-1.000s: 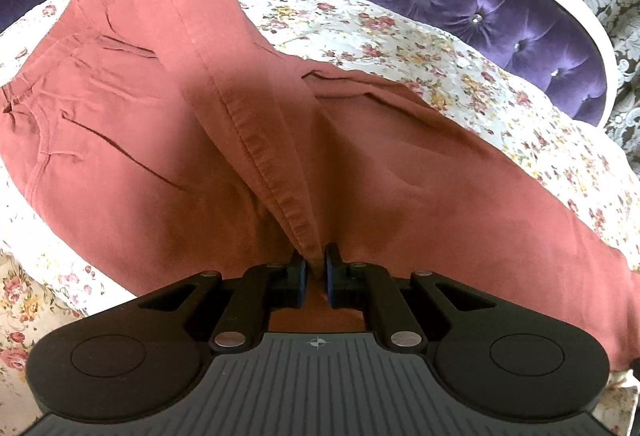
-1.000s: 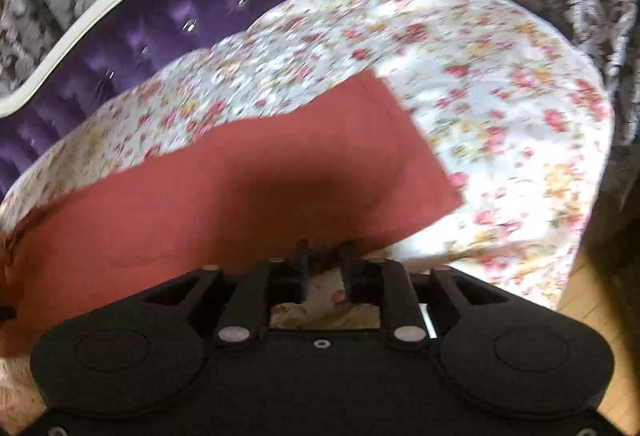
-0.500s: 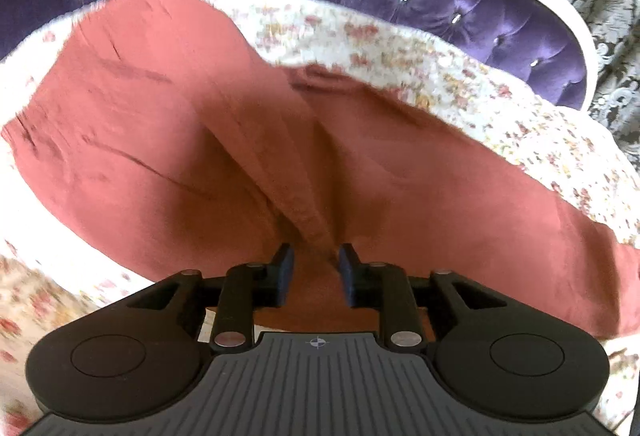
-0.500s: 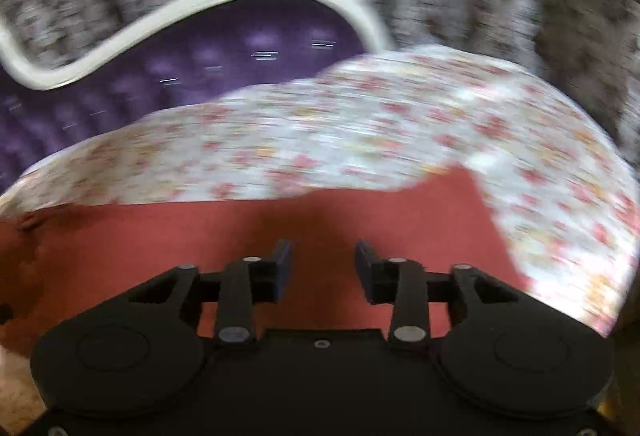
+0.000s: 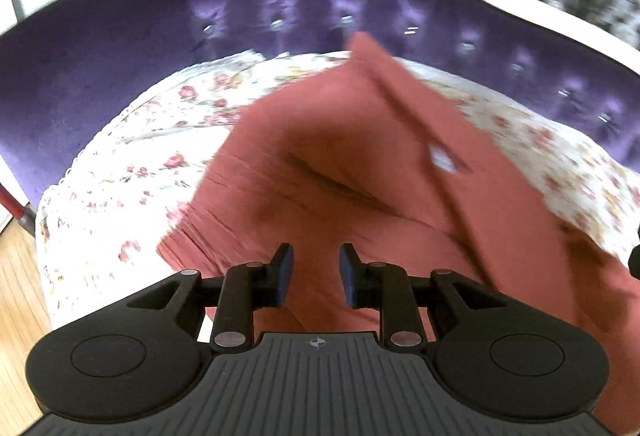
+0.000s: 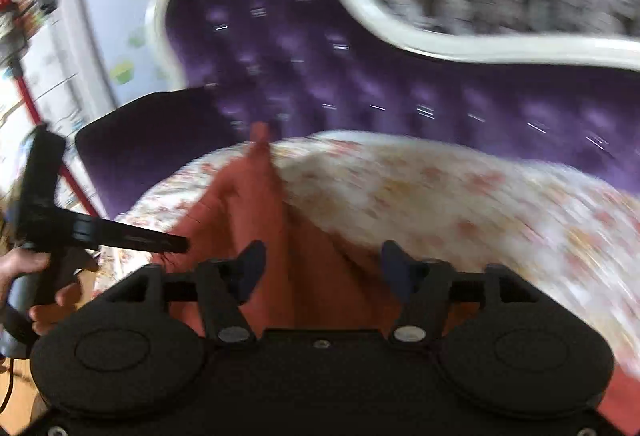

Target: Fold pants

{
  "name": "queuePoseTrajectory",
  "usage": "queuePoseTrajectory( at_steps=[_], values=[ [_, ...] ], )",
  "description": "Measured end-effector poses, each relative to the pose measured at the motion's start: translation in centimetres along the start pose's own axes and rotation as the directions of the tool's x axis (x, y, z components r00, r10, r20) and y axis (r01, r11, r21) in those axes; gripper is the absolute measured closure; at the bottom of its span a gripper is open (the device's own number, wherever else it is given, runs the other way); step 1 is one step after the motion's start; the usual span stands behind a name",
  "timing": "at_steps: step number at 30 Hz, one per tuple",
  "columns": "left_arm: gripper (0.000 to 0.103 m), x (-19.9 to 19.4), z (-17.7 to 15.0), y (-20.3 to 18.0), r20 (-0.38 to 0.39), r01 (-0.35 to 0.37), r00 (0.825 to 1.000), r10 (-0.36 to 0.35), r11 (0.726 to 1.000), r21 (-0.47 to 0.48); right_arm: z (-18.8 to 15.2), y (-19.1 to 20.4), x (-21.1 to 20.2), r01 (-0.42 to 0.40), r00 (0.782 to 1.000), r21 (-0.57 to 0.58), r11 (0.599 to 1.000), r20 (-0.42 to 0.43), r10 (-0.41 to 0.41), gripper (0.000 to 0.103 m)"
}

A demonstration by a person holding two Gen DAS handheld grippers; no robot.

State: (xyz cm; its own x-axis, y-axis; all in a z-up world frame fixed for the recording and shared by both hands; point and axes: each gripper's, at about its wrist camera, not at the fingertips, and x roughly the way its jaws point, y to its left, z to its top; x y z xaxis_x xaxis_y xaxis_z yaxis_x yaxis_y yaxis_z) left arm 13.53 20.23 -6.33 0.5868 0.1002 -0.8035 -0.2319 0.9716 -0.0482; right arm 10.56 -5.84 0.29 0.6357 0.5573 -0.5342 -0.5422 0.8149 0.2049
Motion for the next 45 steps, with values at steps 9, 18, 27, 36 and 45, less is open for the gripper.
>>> queuePoseTrajectory(
  at_steps=[9,18,27,36,45],
  values=[
    [0.078,4.6,2.9,3.0,-0.042,0.015,0.999,-0.017,0.999,-0.046,4.8,5.8,12.4,-0.033,0.995,-0.204,0.978,-0.095,0.013,0.028],
    [0.079,8.6,4.6,3.8,-0.037,0.053,0.998,-0.056,0.995,-0.079,6.5,6.5,10.6,-0.030,1.000,-0.199,0.980,-0.002,0.030,0.089],
    [0.079,5.3,4.4,11.3,0.001,-0.136,0.990,0.138,0.972,-0.194,-1.7,14.7,9.6,-0.117,0.992,-0.344,0.931,-0.075,0.097,0.087],
    [0.078,0.3,3.2,12.2,0.090,-0.212,0.970,0.225,0.968,-0.138,-7.9,18.8,13.1,-0.074,0.993,-0.459,0.885,-0.112,0.025,0.061],
    [0.078,1.4,0.7,3.4,0.084,-0.027,0.996,0.018,0.994,0.105,-4.1,9.9,2.3,-0.151,0.989,-0.240,0.959,-0.046,0.144,0.046]
  ],
)
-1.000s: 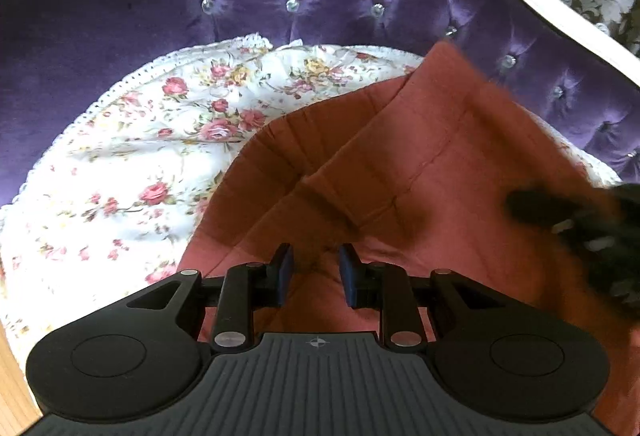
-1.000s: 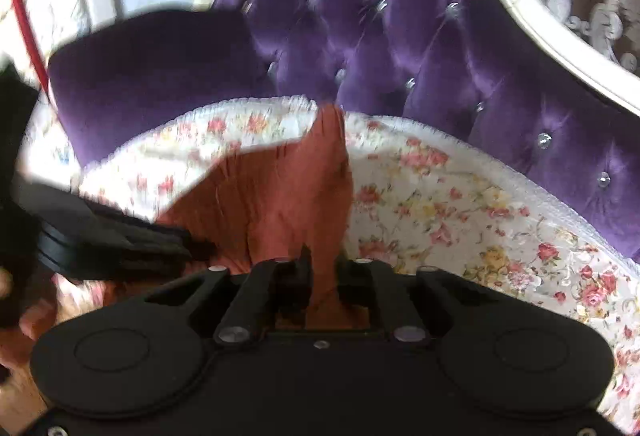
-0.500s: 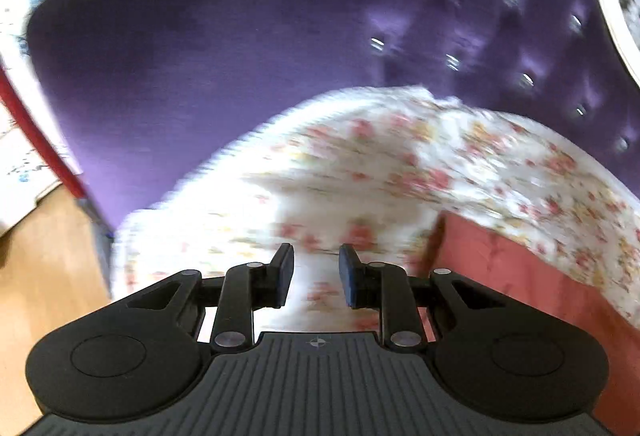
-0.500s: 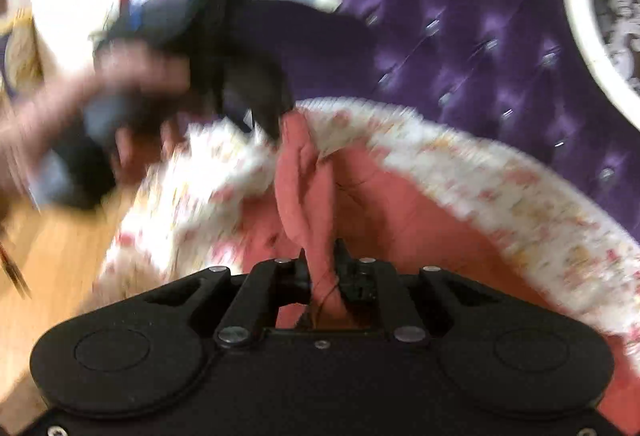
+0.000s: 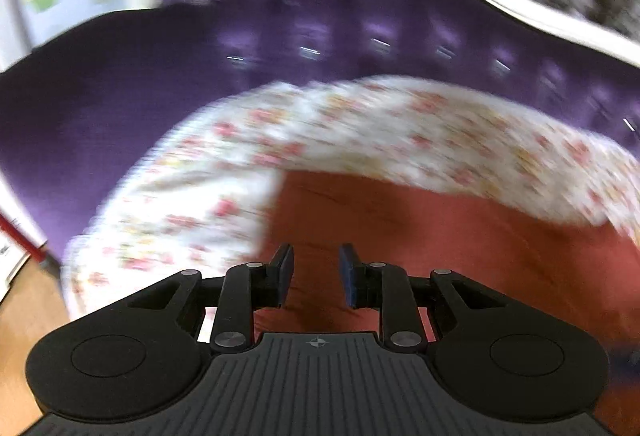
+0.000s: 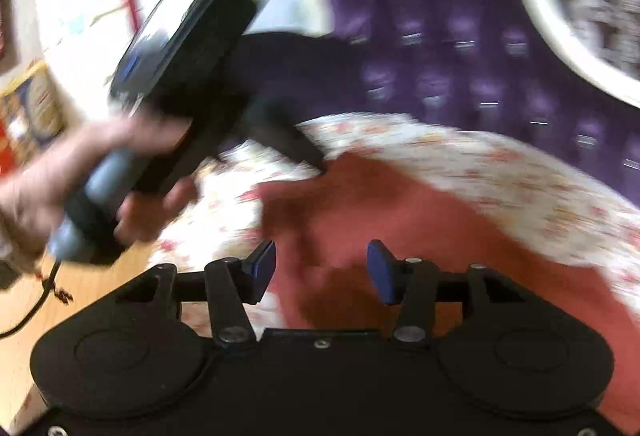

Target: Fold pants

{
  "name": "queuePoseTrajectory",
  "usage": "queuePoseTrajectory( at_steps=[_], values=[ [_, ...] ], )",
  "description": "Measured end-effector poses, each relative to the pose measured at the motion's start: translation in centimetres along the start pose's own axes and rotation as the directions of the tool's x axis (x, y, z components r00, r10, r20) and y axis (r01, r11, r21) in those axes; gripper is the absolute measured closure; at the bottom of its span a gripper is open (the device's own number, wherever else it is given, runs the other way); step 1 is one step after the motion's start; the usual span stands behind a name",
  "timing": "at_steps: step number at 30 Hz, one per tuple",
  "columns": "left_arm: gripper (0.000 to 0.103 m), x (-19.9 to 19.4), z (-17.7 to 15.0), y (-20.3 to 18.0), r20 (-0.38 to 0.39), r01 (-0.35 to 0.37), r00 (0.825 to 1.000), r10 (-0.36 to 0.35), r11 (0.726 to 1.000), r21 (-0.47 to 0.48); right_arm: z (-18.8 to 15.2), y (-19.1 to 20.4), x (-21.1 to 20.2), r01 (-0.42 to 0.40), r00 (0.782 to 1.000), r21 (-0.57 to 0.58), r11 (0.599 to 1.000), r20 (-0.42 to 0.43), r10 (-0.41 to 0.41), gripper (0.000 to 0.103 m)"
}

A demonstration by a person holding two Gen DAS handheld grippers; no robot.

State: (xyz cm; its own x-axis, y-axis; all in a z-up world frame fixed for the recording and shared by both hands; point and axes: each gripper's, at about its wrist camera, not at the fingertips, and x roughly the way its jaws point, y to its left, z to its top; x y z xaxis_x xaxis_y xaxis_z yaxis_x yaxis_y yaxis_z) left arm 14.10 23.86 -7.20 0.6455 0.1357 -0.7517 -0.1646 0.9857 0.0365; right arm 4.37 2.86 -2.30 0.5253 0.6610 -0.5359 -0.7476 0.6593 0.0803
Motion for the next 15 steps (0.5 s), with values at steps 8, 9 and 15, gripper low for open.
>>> queuePoseTrajectory(
  at_steps=[8,9,15],
  values=[
    [0.076,2.6,-3.4,-2.3,-0.026,0.001,1.000,0.005,0.979,0.202,-0.7,-11.2,-1.0,0.258,0.961,-0.043,0.965,-0.088,-0.261,0.047],
    [0.076,2.5,-3.4,-2.3,-0.025,0.002,1.000,0.003,0.978,0.210,-0.7,-11.7,-0.7,0.259,0.959,-0.062,0.964,-0.098,-0.264,0.047],
    [0.076,2.2,-3.6,-2.3,-0.013,0.008,1.000,-0.005,0.965,0.262,-0.9,-13.7,1.4,0.163,0.974,-0.075,0.984,-0.149,-0.172,0.057]
  ],
)
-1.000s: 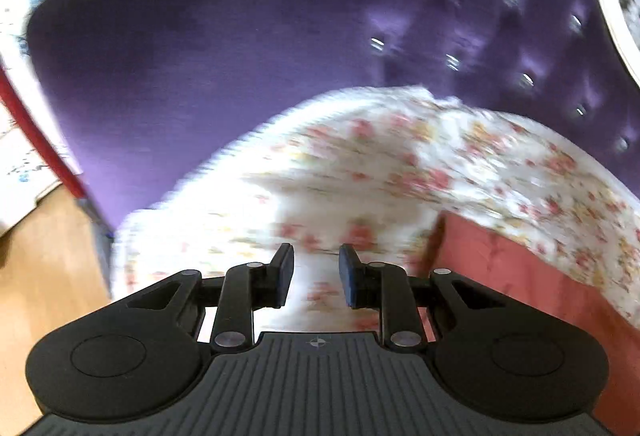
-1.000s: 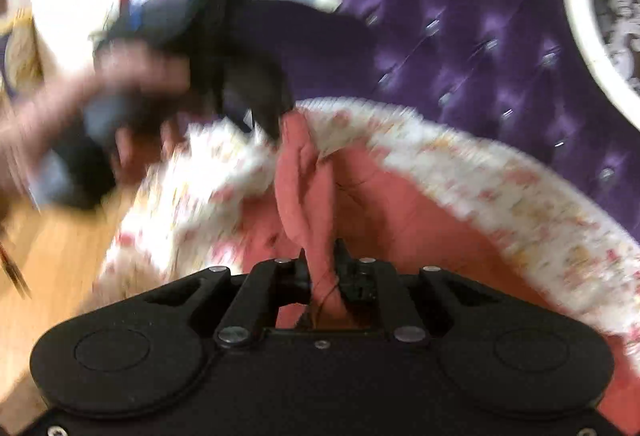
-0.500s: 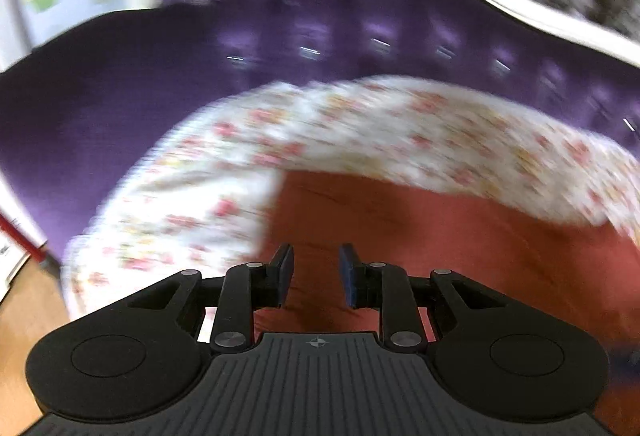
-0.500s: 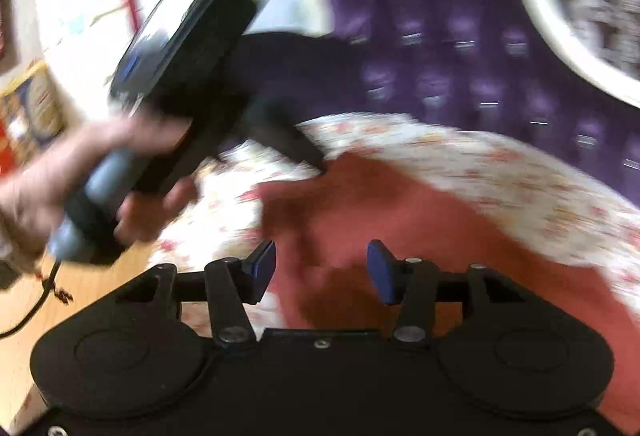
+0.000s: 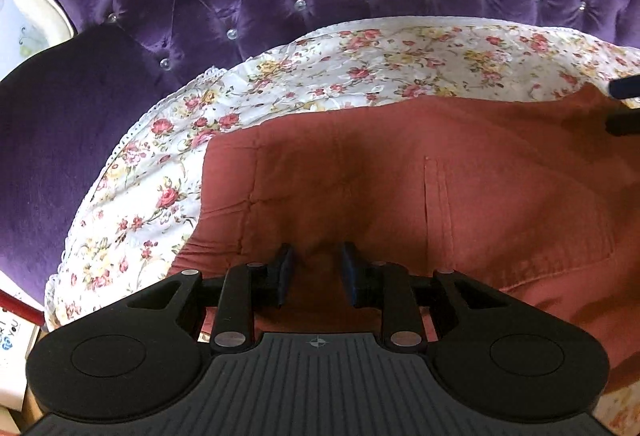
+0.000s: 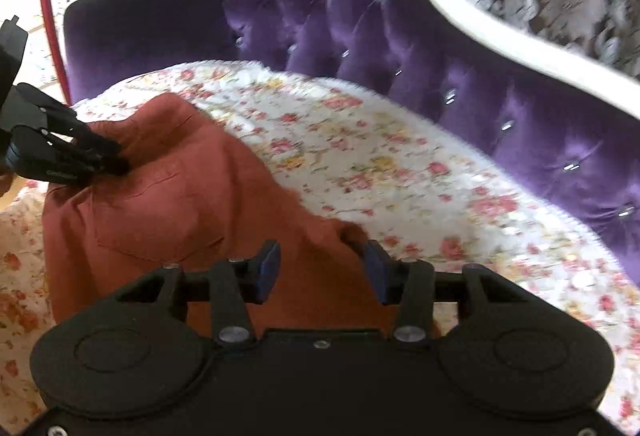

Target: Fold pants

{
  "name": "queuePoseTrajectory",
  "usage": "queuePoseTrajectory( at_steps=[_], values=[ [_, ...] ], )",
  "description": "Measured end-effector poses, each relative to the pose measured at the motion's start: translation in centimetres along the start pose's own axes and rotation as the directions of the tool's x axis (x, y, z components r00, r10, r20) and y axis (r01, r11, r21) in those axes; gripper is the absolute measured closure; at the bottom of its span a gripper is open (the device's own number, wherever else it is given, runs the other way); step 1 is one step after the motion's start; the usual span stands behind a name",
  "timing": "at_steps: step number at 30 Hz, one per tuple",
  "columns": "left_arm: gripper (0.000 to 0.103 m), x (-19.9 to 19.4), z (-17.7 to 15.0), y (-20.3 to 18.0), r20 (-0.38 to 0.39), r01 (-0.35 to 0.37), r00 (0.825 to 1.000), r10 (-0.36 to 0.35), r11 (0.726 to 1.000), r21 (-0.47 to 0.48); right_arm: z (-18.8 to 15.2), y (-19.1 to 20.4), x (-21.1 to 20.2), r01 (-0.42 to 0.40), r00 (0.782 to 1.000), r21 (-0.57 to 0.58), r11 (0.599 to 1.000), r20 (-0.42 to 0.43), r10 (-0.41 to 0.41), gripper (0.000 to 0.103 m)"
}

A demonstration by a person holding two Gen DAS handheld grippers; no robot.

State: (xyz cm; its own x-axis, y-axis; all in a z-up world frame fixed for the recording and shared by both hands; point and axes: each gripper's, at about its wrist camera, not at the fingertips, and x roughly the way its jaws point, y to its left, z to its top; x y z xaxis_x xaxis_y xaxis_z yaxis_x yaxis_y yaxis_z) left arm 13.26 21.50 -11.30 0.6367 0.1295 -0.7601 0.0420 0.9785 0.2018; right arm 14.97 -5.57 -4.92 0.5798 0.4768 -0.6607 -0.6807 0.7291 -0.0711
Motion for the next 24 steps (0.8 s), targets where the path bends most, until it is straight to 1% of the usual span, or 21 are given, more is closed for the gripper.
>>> queuePoseTrajectory(
  at_steps=[2,3,4,6,7,9,10,11,12,13,15,17,19,22,23,24],
  values=[
    [0.077,-0.1,0.0,0.3,-0.001,0.014,1.000,-0.014,1.000,-0.014,-0.1,-0.1,0.7,-0.023,1.000,0.001,1.000,-0.022,0.023,0.066],
    [0.077,0.0,0.1,0.3,-0.001,0.020,1.000,-0.020,1.000,-0.015,0.1,-0.2,1.3,-0.024,0.999,0.004,1.000,-0.035,0.024,0.086],
    [0.076,0.0,0.1,0.4,0.000,0.026,1.000,-0.026,1.000,-0.011,0.2,-0.3,1.9,-0.013,0.999,0.005,1.000,-0.049,0.013,0.099],
    [0.076,0.0,0.0,0.5,0.001,0.036,0.999,-0.036,0.999,0.004,0.6,-1.4,3.2,0.061,0.997,0.034,0.998,-0.050,-0.059,0.098],
    [0.076,0.0,0.0,0.6,0.001,0.043,0.999,-0.043,0.999,0.008,0.9,-2.4,3.8,0.080,0.996,0.079,0.994,-0.054,-0.076,0.098],
    [0.077,0.1,-0.1,0.9,0.001,0.057,0.998,-0.057,0.998,0.007,1.1,-4.6,5.3,0.087,0.994,0.194,0.977,-0.077,-0.074,0.100],
    [0.077,0.1,-0.1,1.1,0.001,0.065,0.998,-0.065,0.998,0.002,1.0,-5.2,5.8,0.108,0.992,0.225,0.968,-0.087,-0.091,0.099],
    [0.077,0.1,-0.1,1.3,0.000,0.073,0.997,-0.073,0.997,-0.005,0.9,-5.5,6.1,0.152,0.986,0.222,0.963,-0.101,-0.132,0.099],
    [0.077,0.1,-0.1,1.4,-0.001,0.078,0.997,-0.078,0.997,-0.011,0.8,-5.6,6.1,0.169,0.983,0.220,0.961,-0.104,-0.149,0.097],
    [0.078,0.1,-0.1,1.5,-0.003,0.082,0.997,-0.082,0.996,-0.019,0.5,-6.0,5.5,0.158,0.986,0.247,0.956,-0.097,-0.138,0.095],
    [0.078,0.0,0.0,1.5,-0.007,0.081,0.997,-0.081,0.996,-0.034,-0.1,-5.8,2.8,0.092,0.996,0.295,0.951,-0.039,-0.084,0.092],
    [0.078,-0.3,0.2,1.3,-0.017,0.062,0.998,-0.063,0.996,-0.058,-0.8,-4.3,-0.1,0.066,0.998,0.256,0.964,-0.014,-0.065,0.086],
    [0.078,-1.2,0.5,0.9,-0.022,0.037,0.999,-0.039,0.996,-0.077,-1.7,-2.4,-2.9,0.026,1.000,0.202,0.979,-0.002,-0.027,0.086],
    [0.078,-3.5,0.6,-0.1,0.002,0.032,1.000,-0.032,0.994,-0.108,-4.3,1.5,-6.6,-0.025,1.000,0.126,0.992,-0.015,0.027,0.086],
    [0.078,-4.2,0.7,-0.6,0.003,0.033,0.999,-0.033,0.992,-0.118,-5.1,2.7,-7.2,-0.025,0.999,0.103,0.994,-0.020,0.027,0.081],
    [0.078,-4.9,0.6,-1.2,0.003,0.034,0.999,-0.034,0.991,-0.130,-6.2,4.3,-8.2,-0.024,0.999,0.066,0.998,-0.025,0.026,0.071]
  ],
)
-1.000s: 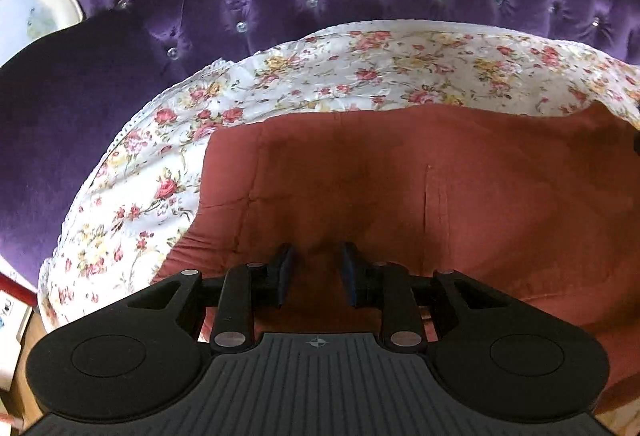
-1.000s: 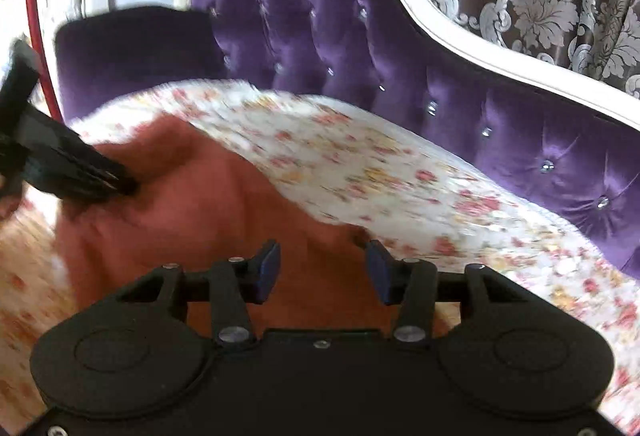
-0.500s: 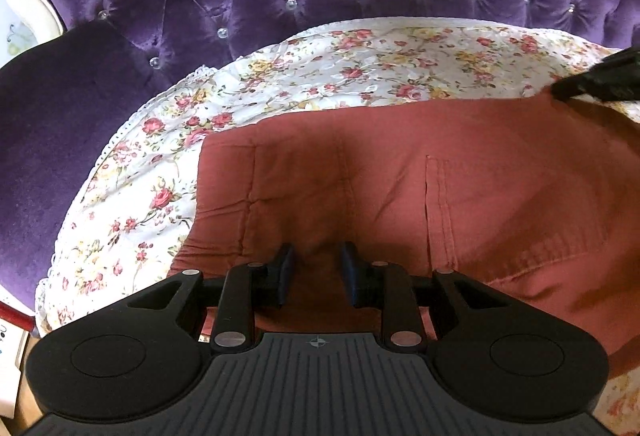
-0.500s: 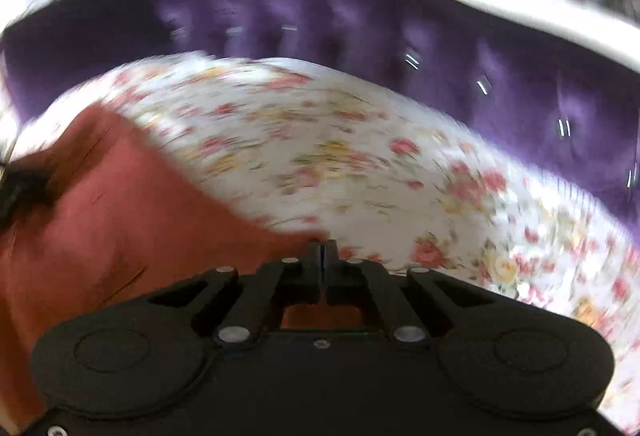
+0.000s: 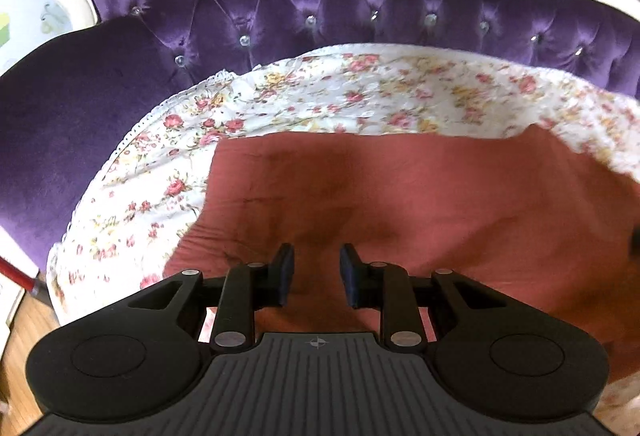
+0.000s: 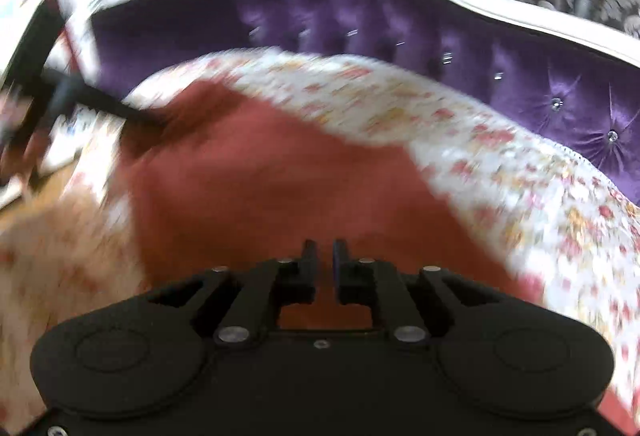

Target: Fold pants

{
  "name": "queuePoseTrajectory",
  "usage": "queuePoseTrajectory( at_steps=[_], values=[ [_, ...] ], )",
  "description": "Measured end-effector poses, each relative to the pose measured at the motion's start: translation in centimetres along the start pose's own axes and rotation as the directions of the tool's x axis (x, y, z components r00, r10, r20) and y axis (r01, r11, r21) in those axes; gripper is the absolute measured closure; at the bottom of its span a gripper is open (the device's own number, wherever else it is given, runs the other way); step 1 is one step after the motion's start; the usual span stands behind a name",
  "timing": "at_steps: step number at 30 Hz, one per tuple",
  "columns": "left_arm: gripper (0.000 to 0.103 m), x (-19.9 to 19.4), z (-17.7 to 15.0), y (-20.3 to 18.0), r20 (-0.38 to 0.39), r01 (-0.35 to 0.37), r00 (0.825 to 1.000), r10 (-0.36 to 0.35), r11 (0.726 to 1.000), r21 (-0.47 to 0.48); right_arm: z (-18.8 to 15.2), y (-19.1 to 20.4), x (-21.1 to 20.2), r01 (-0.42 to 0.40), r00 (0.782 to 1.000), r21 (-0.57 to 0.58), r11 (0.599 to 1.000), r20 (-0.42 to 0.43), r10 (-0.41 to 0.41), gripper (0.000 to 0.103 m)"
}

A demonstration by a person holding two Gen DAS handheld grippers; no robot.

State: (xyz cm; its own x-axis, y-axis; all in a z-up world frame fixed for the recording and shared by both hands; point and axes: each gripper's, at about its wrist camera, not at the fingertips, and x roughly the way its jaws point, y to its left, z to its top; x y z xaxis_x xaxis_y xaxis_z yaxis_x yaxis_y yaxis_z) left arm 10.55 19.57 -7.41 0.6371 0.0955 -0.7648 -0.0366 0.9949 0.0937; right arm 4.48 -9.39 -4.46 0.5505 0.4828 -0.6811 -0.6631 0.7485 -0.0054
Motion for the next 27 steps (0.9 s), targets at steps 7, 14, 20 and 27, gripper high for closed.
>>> queuePoseTrajectory(
  at_steps=[7,14,20,27],
  values=[
    [0.077,-1.4,-1.9,-4.0,-0.041,0.055,0.998,-0.057,0.998,-0.040,-3.9,6.2,-1.2,0.049,0.998,-0.127,0.991,0.031,-0.045,0.060],
    [0.075,1.2,-3.3,-3.6,-0.112,-0.008,0.994,0.007,1.000,-0.004,-4.7,7.6,0.7,0.137,0.991,-0.272,0.953,0.035,-0.132,0.060],
    [0.076,1.6,-2.3,-2.1,-0.150,0.039,0.988,-0.046,0.998,-0.048,-5.5,8.2,0.8,0.155,0.988,-0.353,0.923,0.060,-0.143,0.067],
    [0.076,1.6,-2.0,-2.2,-0.157,0.071,0.986,-0.061,0.996,0.058,-4.8,7.2,-1.7,0.030,1.000,-0.339,0.940,0.018,-0.025,0.095]
  ],
)
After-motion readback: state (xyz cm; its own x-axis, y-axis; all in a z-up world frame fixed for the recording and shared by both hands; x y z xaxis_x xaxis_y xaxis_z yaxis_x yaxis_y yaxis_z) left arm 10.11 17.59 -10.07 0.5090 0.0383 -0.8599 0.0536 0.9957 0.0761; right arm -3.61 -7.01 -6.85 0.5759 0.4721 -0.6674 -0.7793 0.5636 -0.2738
